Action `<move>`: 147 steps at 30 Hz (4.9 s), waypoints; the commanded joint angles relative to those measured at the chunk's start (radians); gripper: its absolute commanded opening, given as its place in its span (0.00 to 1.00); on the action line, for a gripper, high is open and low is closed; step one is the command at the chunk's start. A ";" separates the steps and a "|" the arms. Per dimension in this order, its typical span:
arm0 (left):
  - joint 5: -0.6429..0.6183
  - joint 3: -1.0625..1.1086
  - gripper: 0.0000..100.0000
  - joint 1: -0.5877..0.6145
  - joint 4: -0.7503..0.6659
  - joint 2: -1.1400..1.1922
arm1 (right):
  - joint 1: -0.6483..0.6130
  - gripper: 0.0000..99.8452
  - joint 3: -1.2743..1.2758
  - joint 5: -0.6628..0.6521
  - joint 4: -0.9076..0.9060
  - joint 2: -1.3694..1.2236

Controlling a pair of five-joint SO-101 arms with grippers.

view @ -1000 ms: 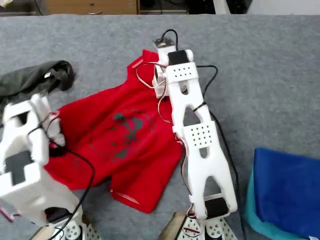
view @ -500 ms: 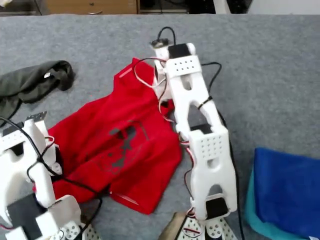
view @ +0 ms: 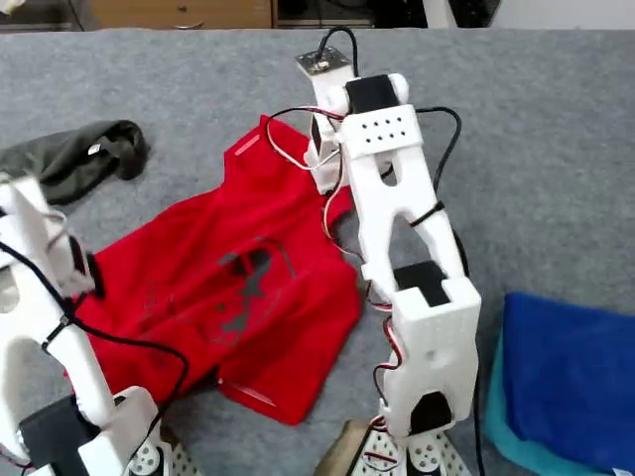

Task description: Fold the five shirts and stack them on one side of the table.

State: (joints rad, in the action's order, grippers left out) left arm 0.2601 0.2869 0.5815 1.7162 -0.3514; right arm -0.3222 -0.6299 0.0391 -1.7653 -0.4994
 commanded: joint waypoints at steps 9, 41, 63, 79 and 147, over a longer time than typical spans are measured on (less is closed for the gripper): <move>-0.221 -0.605 0.27 -0.095 -0.005 0.690 | 0.007 0.27 0.015 -0.005 -0.017 -0.062; -0.302 -1.031 0.02 -0.155 0.043 1.127 | 0.007 0.27 0.013 -0.011 0.149 -0.119; -0.621 -1.244 0.02 -0.212 0.041 1.046 | -0.084 0.18 -0.366 0.333 0.187 -0.512; -0.505 -1.249 0.02 -0.210 0.040 1.036 | 0.105 0.00 -0.315 0.157 -0.023 -0.473; -0.239 -0.278 0.05 -0.201 0.011 0.205 | 0.269 0.03 -0.116 0.324 0.979 -0.374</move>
State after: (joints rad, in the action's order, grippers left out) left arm 0.0713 0.1718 0.3775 1.7070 -0.0967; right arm -0.0690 -0.6943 0.3613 -0.8032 -0.8784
